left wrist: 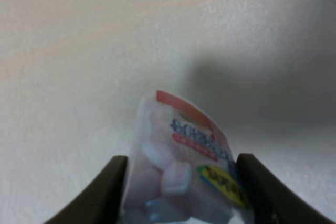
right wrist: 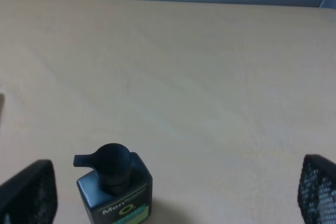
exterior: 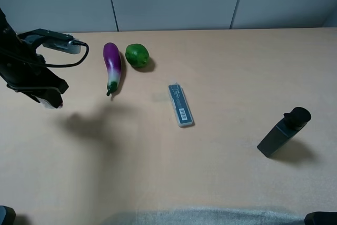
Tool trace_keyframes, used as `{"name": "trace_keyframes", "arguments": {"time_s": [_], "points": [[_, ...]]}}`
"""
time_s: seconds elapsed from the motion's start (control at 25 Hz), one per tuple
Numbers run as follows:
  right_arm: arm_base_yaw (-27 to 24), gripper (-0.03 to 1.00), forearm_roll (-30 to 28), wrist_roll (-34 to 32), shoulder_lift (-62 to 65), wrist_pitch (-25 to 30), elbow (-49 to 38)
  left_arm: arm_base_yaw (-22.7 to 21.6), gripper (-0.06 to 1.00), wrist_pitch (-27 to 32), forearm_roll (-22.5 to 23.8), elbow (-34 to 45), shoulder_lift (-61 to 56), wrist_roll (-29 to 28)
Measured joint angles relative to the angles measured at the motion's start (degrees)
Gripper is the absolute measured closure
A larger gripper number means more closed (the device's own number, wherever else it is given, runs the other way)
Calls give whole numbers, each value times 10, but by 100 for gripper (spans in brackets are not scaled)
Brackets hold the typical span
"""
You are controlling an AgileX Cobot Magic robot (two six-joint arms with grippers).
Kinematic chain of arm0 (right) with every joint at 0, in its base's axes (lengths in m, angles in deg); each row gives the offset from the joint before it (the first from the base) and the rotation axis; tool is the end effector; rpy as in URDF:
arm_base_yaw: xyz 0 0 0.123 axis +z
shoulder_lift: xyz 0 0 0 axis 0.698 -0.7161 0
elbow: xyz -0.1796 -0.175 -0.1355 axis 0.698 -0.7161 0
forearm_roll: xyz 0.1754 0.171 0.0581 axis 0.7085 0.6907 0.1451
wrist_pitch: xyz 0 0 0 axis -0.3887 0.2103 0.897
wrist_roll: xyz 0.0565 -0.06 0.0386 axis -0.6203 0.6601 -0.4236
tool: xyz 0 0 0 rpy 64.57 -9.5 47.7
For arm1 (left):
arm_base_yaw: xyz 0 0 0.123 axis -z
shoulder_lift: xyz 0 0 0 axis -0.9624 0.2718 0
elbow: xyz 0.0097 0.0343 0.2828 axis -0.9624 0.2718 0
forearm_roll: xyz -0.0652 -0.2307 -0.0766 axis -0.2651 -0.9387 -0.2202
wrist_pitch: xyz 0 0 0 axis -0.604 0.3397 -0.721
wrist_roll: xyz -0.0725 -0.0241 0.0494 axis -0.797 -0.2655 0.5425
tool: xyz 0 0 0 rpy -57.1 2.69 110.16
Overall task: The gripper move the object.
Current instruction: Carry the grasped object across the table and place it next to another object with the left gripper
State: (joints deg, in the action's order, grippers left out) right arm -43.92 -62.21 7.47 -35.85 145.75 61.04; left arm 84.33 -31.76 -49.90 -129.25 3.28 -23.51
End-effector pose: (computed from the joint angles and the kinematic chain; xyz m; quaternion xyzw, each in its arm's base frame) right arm -0.0032 0.0039 0.2787 -0.0396 0.8412 0.0029 0.5392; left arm 0.2664 -0.0497 0.1648 0.1646 0.9821 -0.0131 0.0906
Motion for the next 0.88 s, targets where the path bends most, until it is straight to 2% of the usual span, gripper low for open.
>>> {"name": "trace_keyframes", "arguments": {"time_s": [0.2, 0.44, 0.88], "points": [[0, 28, 0, 0, 0, 0, 0, 0, 51, 37, 0, -8, -35, -30], [0, 28, 0, 0, 0, 0, 0, 4, 51, 109, 2, -61, -45, -50], [0, 28, 0, 0, 0, 0, 0, 82, 51, 168, 53, -152, -45, -138]]}}
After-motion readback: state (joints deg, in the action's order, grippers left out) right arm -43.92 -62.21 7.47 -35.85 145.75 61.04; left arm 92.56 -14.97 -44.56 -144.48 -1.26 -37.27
